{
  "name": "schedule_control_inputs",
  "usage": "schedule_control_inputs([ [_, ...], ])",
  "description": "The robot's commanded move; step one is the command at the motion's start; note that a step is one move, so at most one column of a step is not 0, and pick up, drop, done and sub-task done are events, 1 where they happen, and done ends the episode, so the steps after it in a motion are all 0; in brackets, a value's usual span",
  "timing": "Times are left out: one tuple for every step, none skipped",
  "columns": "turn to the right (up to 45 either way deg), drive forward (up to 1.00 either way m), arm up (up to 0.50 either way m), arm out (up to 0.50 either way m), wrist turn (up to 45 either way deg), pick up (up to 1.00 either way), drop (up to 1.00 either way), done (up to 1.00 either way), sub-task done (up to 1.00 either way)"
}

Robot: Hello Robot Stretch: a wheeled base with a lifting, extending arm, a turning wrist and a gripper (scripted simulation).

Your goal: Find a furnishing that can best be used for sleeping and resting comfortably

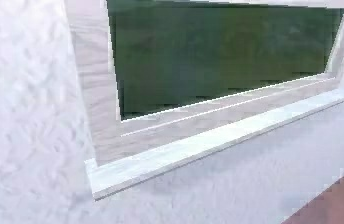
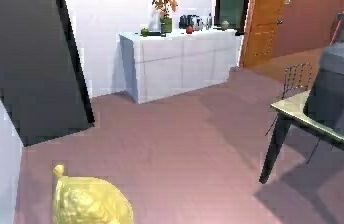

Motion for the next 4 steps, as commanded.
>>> schedule_control_inputs([
  [45.0,0.0,0.0,0.0,0.0,0.0,0.0,0.0,0.0],
  [45.0,0.0,0.0,0.0,0.0,0.0,0.0,0.0,0.0],
  [45.0,0.0,0.0,0.0,0.0,0.0,0.0,0.0,0.0],
  [21.0,0.0,0.0,0.0,0.0,0.0,0.0,0.0,0.0],
])
